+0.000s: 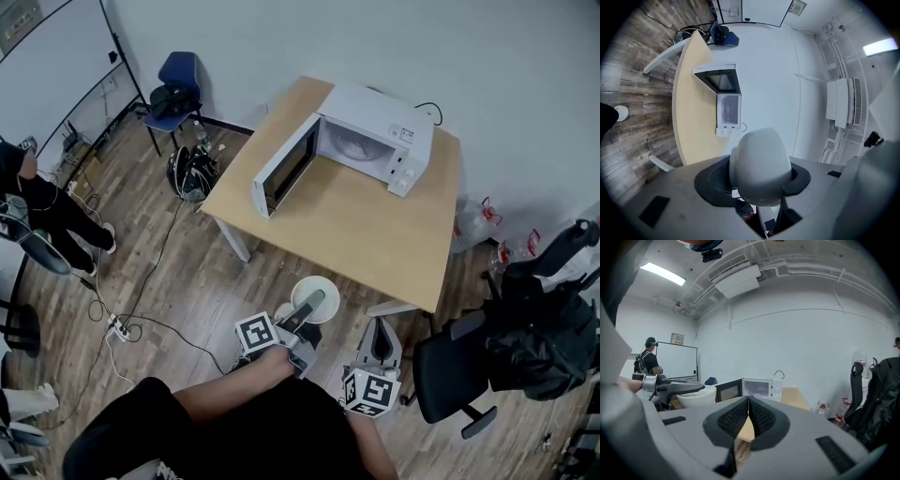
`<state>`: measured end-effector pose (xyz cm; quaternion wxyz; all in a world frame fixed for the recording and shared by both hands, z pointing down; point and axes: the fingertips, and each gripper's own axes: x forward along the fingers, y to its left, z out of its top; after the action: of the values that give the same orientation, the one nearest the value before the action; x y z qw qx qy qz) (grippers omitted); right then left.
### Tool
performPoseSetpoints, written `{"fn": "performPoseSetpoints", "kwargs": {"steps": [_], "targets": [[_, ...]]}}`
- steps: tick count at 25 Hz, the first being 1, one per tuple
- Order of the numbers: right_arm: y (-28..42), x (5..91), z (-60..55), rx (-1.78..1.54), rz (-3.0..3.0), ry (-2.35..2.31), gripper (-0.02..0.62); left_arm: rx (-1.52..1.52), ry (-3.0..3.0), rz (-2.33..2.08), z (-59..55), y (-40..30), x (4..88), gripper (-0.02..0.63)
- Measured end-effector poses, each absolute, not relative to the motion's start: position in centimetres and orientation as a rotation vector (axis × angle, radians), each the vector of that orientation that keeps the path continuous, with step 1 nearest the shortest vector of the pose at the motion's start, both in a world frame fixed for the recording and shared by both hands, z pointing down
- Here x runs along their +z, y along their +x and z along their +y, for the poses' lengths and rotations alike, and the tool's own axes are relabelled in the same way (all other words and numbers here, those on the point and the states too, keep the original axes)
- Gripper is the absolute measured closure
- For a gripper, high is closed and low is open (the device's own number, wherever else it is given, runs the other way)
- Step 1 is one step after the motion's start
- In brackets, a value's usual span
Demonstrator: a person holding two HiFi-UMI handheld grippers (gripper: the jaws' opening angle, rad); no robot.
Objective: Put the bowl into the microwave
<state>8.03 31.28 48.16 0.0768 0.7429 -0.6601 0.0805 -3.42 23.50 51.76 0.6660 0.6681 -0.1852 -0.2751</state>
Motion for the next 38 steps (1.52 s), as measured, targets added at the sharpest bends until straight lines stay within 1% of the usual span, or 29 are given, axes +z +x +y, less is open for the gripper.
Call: {"fn": "performPoseSetpoints", "kwargs": {"steps": [12, 17, 21, 33, 38], "targets": [[8.1, 45.5, 18.5, 0.185, -1.930, 2.189, 0.534, -0.593, 1.513, -0.347, 9.8, -1.6, 50.9, 0.385], [8.0, 46.3, 14.0, 0.214, -1.868, 2.201, 0.535, -0.532, 1.487, -0.369, 4.9, -1.2, 52.8, 0.385], [7.8, 47.1, 11.4, 0.240, -1.829, 2.208, 0.534, -0.493, 1.482, -0.347, 2.5, -0.4, 53.7, 0.385], [7.4, 47.9, 6.1, 0.258, -1.855, 2.175, 0.535, -0.538, 1.415, -0.362, -3.0, 0.8, 54.3, 0.385], [8.7, 47.7, 3.5, 0.251, -1.907, 2.158, 0.535, -0.534, 1.420, -0.406, -5.9, 1.9, 55.5, 0.385]]}}
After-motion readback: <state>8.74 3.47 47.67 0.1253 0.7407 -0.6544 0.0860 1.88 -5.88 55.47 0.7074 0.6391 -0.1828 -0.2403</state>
